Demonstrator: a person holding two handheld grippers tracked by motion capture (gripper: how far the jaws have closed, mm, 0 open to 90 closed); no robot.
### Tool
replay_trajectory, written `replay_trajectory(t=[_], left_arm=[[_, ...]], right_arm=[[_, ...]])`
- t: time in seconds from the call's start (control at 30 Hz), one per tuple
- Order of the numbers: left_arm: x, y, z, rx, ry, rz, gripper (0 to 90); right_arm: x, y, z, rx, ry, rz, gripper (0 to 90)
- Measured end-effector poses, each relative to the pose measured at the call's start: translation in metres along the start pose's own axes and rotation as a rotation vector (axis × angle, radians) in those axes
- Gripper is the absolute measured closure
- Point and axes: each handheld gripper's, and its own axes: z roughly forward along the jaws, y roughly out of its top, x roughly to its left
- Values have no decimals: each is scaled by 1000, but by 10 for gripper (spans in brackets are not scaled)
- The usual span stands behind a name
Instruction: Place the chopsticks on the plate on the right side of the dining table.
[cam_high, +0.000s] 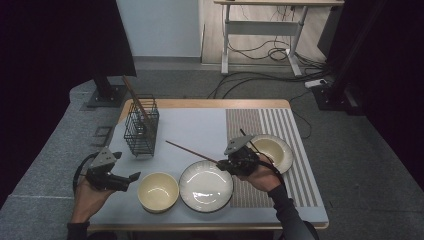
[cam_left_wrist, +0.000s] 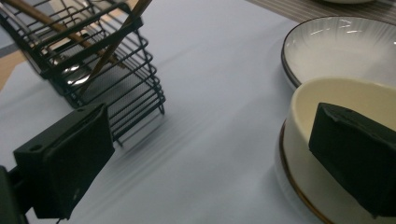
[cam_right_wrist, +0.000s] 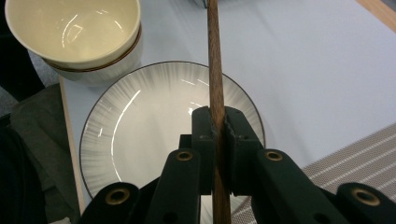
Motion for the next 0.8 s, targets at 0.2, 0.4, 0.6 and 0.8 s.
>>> replay_trajectory(t=[0.2, 0.4, 0.6, 0.8], left_arm=[[8, -13, -1, -5, 43, -39, 1], [14, -27, 3, 16, 80, -65, 0], [18, -44, 7, 29, 111, -100, 0], [18, -57, 15, 45, 120, -125, 0]], right_arm=[[-5, -6, -8, 0, -39, 34, 838], [-11, -12, -14, 14, -82, 48, 838], [-18, -19, -22, 8, -118, 82, 838], [-23, -23, -27, 5, -153, 102, 838]])
